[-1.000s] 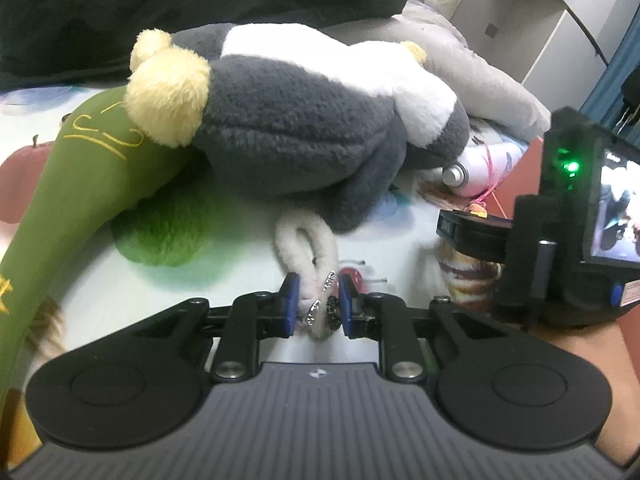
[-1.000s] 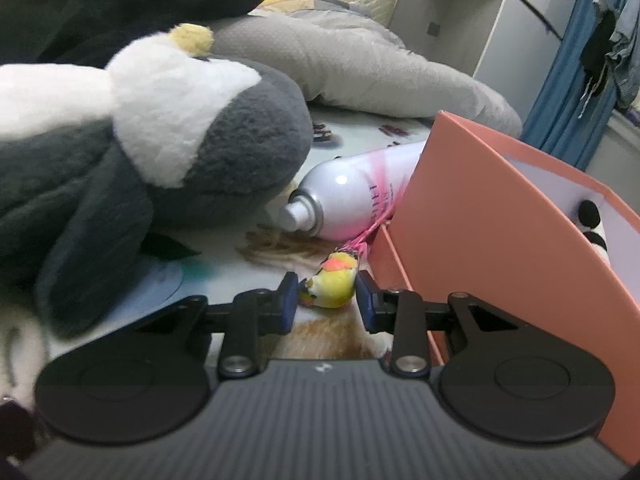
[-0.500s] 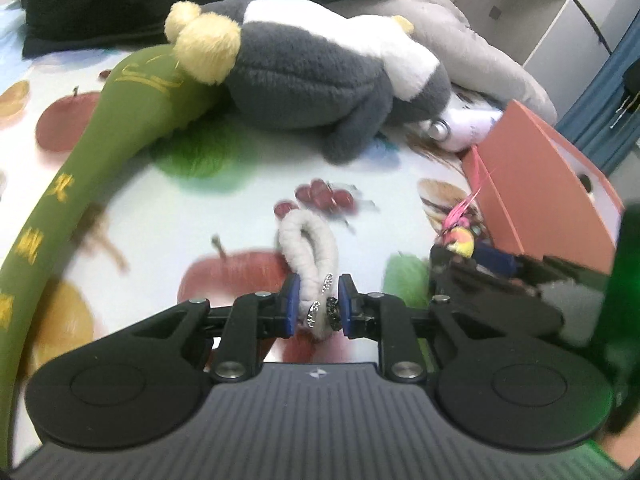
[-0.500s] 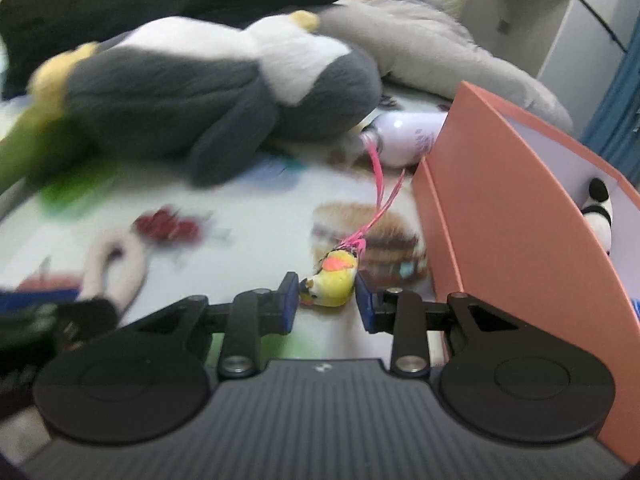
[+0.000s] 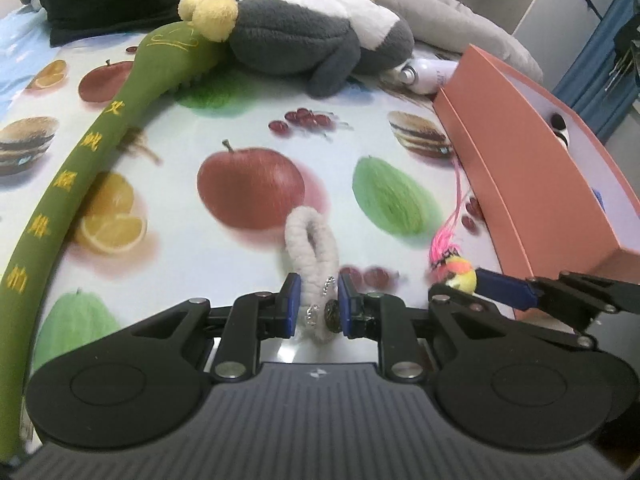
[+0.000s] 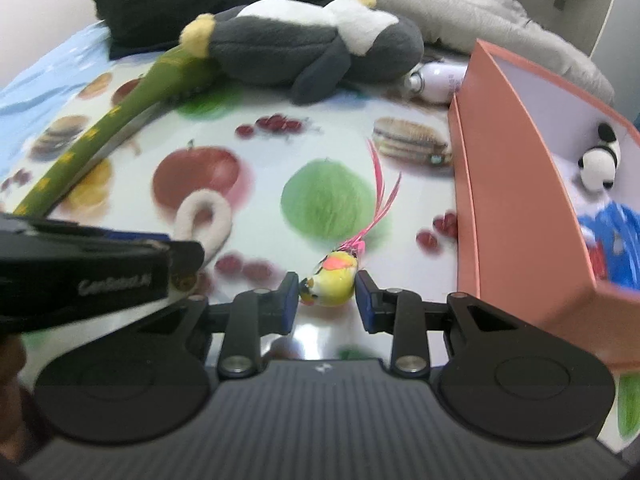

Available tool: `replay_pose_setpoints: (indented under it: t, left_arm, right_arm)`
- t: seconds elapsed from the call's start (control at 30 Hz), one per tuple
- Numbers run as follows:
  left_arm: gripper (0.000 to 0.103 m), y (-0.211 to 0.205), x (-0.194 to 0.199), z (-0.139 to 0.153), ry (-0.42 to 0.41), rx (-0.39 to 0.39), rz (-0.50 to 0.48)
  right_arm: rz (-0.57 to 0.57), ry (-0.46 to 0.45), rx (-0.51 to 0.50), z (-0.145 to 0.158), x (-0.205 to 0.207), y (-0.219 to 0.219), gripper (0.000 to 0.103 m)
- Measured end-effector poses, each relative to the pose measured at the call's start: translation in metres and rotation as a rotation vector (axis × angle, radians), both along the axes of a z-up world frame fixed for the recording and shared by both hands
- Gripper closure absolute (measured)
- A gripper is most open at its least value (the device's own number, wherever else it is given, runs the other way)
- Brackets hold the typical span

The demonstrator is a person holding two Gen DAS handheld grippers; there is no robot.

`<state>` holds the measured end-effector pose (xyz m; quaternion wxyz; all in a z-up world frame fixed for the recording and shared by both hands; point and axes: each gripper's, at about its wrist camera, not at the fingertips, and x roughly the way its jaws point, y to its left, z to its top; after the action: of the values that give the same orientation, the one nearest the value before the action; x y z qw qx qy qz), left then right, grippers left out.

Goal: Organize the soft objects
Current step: 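Lift the hair tie with the left tool while the right tool lifts the feathered toy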

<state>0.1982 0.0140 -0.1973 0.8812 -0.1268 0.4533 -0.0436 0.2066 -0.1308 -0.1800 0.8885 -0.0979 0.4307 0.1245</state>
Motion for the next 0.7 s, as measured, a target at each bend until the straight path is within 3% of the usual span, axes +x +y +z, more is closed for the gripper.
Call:
replay_pose_setpoints:
  t: [0.23,0.4,0.7]
  left_arm:
    - [0.081,-0.007,-0.021,0.006,-0.007,0.028,-0.014]
    - [0.084,-0.009,-0.028,0.006,-0.005,0.04,-0.015]
    - [0.091,-0.009,-0.034,0.004,0.004,0.047,-0.009]
  right_arm:
    - [-0.04,0.089,0.1,0.003,-0.018,-0.023,0.067]
    - [-0.085,0.113,0.151,0.006,-0.023,-0.033,0.049]
    - [-0.199,0.105,0.173,0.007,-0.02,-0.046,0.049]
